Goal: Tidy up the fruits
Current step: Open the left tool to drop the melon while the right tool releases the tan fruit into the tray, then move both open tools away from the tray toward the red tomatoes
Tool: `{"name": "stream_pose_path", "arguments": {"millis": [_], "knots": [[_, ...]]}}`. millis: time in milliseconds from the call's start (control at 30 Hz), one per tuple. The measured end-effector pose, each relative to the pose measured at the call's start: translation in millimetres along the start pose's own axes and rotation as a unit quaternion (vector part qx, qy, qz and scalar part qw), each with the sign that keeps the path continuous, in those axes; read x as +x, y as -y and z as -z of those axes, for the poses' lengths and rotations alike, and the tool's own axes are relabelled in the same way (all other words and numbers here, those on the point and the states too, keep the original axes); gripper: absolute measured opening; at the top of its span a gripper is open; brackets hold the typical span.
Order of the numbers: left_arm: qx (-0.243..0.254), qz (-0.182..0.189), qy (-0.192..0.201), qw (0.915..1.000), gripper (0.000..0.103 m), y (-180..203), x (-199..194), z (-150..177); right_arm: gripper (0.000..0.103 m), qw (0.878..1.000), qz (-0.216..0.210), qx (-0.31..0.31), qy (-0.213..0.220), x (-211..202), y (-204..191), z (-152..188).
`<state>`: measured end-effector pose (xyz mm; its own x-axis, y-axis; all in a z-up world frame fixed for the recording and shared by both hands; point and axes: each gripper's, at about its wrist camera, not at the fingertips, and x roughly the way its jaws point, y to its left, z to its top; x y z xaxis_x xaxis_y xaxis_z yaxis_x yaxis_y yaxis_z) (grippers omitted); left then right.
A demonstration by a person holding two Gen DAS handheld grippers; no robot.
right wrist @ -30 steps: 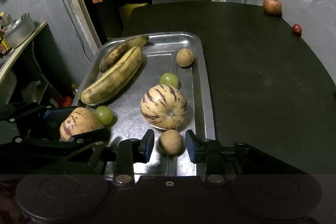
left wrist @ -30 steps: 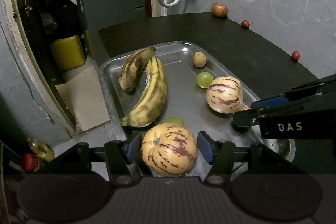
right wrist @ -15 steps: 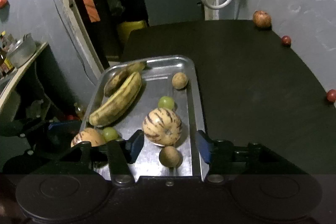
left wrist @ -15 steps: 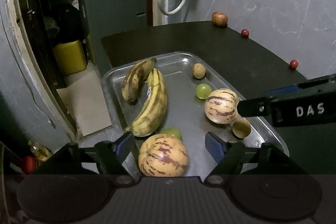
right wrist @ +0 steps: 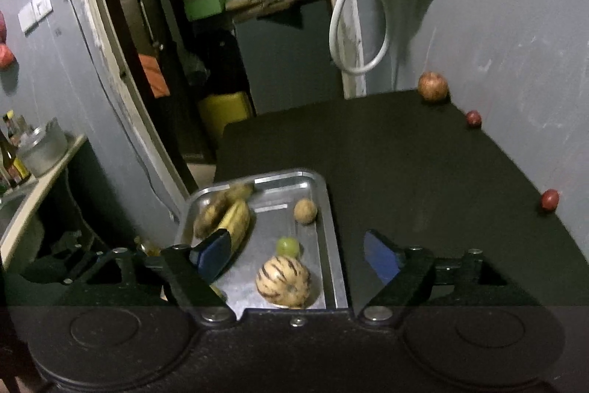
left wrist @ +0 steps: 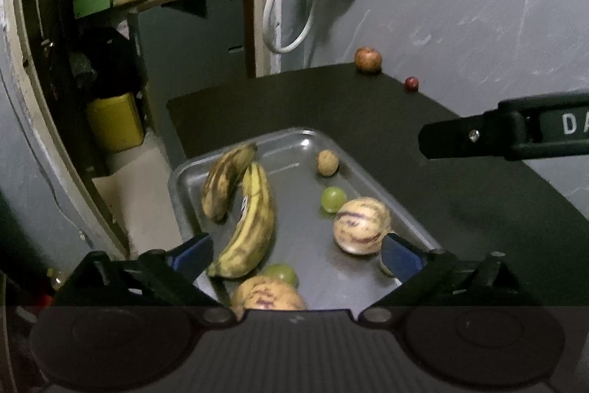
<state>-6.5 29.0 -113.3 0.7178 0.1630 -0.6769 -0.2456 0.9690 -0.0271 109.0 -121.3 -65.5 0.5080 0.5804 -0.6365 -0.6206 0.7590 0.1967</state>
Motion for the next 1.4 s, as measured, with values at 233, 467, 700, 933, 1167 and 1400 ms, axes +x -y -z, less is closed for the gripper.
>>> {"name": "stream_pose_path", "arguments": {"millis": [233,467,700,933,1167,1400], "knots": [[0.026,0.004,0.022,0.9994,0.102,14,-17,-18,0.089,0.999,-0.002,0.022,0.047,-38,7,-8],[0.064,0.012,0.048,0.9968,0.102,29,-32,-41,0.093,0.993,0.015,0.058,0.098,-77,25,-8],[0.103,0.03,0.064,0.9922,0.102,45,-32,-64,0.098,0.984,0.058,0.106,0.132,-101,50,-4],[0.135,0.063,0.07,0.9864,0.102,62,-18,-85,0.102,0.976,0.11,0.129,0.136,-103,61,-4],[0.145,0.107,0.067,0.9815,0.102,58,15,-104,0.102,0.967,0.159,0.152,0.128,-87,65,-7],[0.173,0.193,0.047,0.9647,0.102,38,71,-134,0.102,0.943,0.232,0.207,0.116,-51,66,-15]]}}
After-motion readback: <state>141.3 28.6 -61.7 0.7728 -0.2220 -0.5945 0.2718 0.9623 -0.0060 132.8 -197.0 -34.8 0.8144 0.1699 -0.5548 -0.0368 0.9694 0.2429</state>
